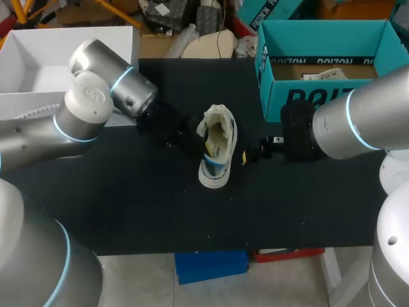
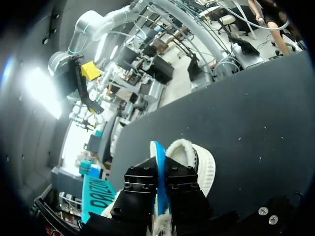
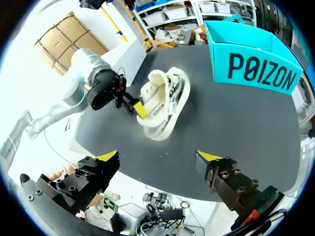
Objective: Take the shoe out of the shoebox, open the shoe tongue, remove and reinsert the insole, then place the shoe into the shoebox
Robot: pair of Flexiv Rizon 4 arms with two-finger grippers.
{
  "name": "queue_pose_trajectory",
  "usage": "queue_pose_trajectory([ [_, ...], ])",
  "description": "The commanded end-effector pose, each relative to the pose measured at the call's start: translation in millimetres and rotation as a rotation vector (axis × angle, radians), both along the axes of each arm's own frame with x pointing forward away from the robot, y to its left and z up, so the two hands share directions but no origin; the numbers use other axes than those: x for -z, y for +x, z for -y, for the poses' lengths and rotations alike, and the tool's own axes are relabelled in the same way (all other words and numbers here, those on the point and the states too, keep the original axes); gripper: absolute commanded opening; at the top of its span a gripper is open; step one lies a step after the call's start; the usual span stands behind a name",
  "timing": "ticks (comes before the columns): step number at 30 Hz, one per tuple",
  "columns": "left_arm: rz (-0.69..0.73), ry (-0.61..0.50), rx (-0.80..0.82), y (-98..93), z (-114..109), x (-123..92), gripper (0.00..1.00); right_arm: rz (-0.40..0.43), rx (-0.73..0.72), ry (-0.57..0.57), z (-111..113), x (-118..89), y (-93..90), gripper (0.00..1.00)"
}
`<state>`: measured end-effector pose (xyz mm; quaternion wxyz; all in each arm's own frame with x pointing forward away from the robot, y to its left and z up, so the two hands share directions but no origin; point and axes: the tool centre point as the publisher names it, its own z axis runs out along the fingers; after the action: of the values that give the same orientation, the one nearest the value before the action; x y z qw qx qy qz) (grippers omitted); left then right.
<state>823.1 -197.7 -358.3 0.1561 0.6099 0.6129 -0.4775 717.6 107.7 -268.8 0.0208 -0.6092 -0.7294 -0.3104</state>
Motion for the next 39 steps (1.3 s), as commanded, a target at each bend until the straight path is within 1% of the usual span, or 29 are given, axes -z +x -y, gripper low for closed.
queue_pose_trajectory([
  [1, 0.000, 0.015, -0.009, 7.9, 7.5, 7.4, 0.00, 0.001, 0.003, -0.005, -1.9, 0.1, -0.3, 1.00],
  [9, 0.082, 0.111, -0.010, 14.6, 18.0, 13.0, 0.00, 0.001, 0.003, -0.005, -1.9, 0.1, -0.3, 1.00],
  [15, 0.154, 0.238, 0.041, 11.4, 25.3, 20.1, 0.00, 0.001, 0.003, -0.005, -1.9, 0.1, -0.3, 1.00],
  [17, 0.164, 0.262, 0.044, 11.1, 26.4, 23.1, 0.00, 0.001, 0.003, -0.005, -1.9, 0.1, -0.3, 1.00],
  [19, 0.190, 0.319, 0.062, 9.1, 28.4, 29.3, 0.00, 0.001, 0.003, -0.005, -1.9, 0.1, -0.3, 1.00],
  [21, 0.201, 0.358, 0.082, 6.4, 30.3, 35.5, 0.00, 0.001, 0.003, -0.005, -1.9, 0.1, -0.3, 1.00],
  [27, 0.221, 0.459, 0.134, 0.3, 34.1, 45.2, 0.00, 0.001, 0.003, -0.005, -1.9, 0.1, -0.3, 1.00],
  [28, 0.212, 0.464, 0.137, -0.2, 34.3, 45.5, 0.07, 0.001, 0.003, -0.005, -1.9, 0.1, -0.3, 1.00],
  [29, 0.207, 0.474, 0.147, -2.1, 34.1, 45.9, 0.18, 0.001, 0.003, -0.005, -1.9, 0.1, -0.3, 1.00],
  [31, 0.200, 0.489, 0.152, -3.9, 31.8, 45.4, 0.27, 0.001, 0.003, -0.005, -1.9, 0.1, -0.3, 1.00],
  [32, 0.198, 0.495, 0.157, -5.3, 29.5, 43.6, 0.36, 0.001, 0.003, -0.005, -1.9, 0.1, -0.3, 1.00],
  [33, 0.197, 0.495, 0.156, -6.0, 27.7, 41.0, 0.47, 0.001, 0.003, -0.005, -1.9, 0.1, -0.3, 1.00],
  [34, 0.195, 0.489, 0.150, -5.9, 25.8, 37.4, 0.93, 0.001, 0.003, -0.005, -1.9, 0.1, -0.3, 1.00],
  [35, 0.191, 0.479, 0.146, -6.2, 23.5, 32.3, 1.00, 0.001, 0.003, -0.005, -1.9, 0.1, -0.3, 1.00],
  [39, 0.185, 0.453, 0.139, -5.9, 15.7, 8.9, 1.00, 0.001, 0.003, -0.005, -1.9, 0.1, -0.3, 1.00],
])
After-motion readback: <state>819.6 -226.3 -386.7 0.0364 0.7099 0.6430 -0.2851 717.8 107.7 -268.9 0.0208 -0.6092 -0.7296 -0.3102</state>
